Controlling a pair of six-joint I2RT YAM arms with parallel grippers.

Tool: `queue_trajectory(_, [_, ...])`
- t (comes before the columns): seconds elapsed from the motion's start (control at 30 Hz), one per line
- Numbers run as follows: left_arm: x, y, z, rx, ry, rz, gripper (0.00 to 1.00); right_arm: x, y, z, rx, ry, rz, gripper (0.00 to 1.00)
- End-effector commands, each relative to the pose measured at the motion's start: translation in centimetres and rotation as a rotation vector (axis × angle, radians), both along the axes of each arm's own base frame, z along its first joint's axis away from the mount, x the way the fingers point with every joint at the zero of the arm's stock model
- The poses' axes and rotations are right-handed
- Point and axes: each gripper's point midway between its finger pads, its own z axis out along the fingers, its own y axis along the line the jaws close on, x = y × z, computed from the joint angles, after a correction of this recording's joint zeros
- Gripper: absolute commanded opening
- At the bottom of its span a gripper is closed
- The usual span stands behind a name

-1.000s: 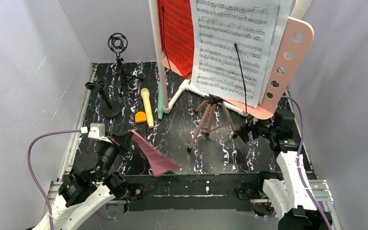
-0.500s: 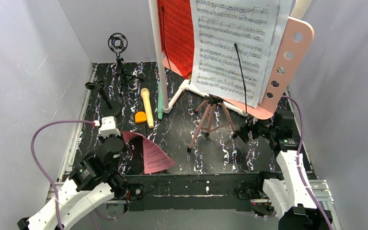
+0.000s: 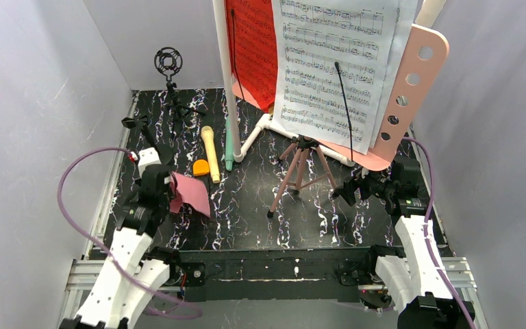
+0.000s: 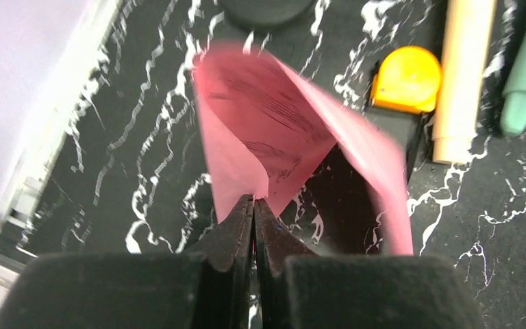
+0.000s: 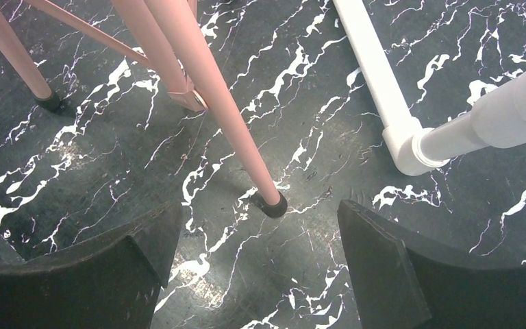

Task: Pack up the instrument practice props
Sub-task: Place the sheet music at the corner of the board.

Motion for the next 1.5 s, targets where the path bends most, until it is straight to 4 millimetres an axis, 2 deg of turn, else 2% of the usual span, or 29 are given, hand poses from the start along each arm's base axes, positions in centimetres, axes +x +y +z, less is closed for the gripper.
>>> queue_trajectory(0.0, [1.0,-1.5,-2.2,-0.222,0.097,-0.001,0.00,0.6,0.1,2.4,0.000,-0.079,0.019,0.93])
queue_trajectory(0.13, [-0.2,0.6,-3.2,-0.314,0.112,0.229,0.00,0.5,0.2,2.5,0.001,-0.084,0.024,0.93])
queue_trajectory(0.23, [-0.6,0.7,-2.2,-0.355,0.075,0.270,0.00,0.4,0.2,2.5,0.002,-0.083,0.031,0.93])
queue_trajectory(0.33, [-1.2,1.6,-0.8,-0.380,0.026,0.342,0.00,0.4,0.3,2.5,0.004,-0.085,0.035,0.93])
queue_trajectory(0.4, [-1.9,2.2,-0.6,-0.367,0.020,0.377,0.00,0.4,0.3,2.5,0.004,-0.086,0.037,0.93])
queue_trajectory(0.7, [-6.0,3.5,-5.4,-0.401,0.051,0.600,0.00,0.3,0.4,2.8,0.002,-0.097,0.041,0.94])
queue_trajectory(0.8, [-6.2,4.8,-5.1,-0.358,0.035,0.661,0.01,0.2,0.4,2.8,0.003,-0.096,0.047,0.94])
queue_trajectory(0.87, [-6.1,5.7,-4.8,-0.324,0.025,0.701,0.08,0.2,0.5,2.8,0.004,-0.098,0.049,0.94])
queue_trajectory(0.93, [-5.9,6.4,-5.0,-0.298,0.020,0.732,0.25,0.1,0.5,2.9,0.003,-0.099,0.049,0.94])
queue_trajectory(1.07, [-6.3,6.4,-4.8,-0.307,0.043,0.765,0.70,0.1,0.4,2.9,-0.001,-0.105,0.048,0.94])
queue_trajectory(1.1, [-6.5,6.1,-4.6,-0.322,0.045,0.760,0.79,0.1,0.4,2.9,-0.001,-0.105,0.049,0.94])
queue_trajectory(1.17, [-6.6,5.5,-3.6,-0.356,0.021,0.722,0.87,0.1,0.5,2.9,0.001,-0.102,0.052,0.94])
queue_trajectory(1.3, [-6.6,3.3,-1.0,-0.449,-0.017,0.596,0.94,0.2,0.5,2.6,0.001,-0.092,0.053,0.94])
queue_trajectory(1.47, [-4.1,-2.2,1.0,-0.639,0.022,0.285,0.98,0.3,0.4,2.4,-0.003,-0.084,0.047,0.94])
